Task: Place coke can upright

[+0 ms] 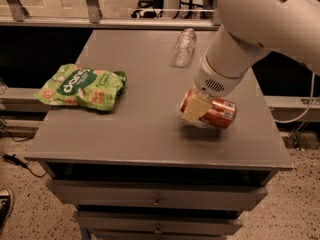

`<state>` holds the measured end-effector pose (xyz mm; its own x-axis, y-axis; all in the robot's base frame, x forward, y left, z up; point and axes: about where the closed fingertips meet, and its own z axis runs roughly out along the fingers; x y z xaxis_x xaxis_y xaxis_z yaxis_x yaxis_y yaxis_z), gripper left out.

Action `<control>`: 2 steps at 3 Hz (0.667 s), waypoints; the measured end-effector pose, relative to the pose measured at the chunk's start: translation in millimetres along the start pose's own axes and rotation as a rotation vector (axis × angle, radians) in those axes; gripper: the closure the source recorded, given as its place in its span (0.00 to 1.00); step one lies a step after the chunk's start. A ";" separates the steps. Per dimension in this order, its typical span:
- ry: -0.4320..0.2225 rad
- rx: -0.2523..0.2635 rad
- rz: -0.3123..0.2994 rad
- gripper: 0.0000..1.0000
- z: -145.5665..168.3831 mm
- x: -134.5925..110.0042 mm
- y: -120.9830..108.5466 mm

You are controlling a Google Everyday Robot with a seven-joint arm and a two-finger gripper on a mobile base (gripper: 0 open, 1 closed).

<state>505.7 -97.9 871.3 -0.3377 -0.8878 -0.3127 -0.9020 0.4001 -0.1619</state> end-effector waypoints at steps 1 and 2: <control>-0.284 0.003 -0.022 1.00 -27.8 -29.0 -30.4; -0.500 -0.005 -0.051 1.00 -47.2 -46.2 -41.6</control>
Offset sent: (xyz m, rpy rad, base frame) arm 0.0444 0.0212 0.1087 0.7241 -0.2987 0.2196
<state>546.1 -84.3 936.7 -0.1238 -0.6883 -0.7148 -0.9160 0.3563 -0.1844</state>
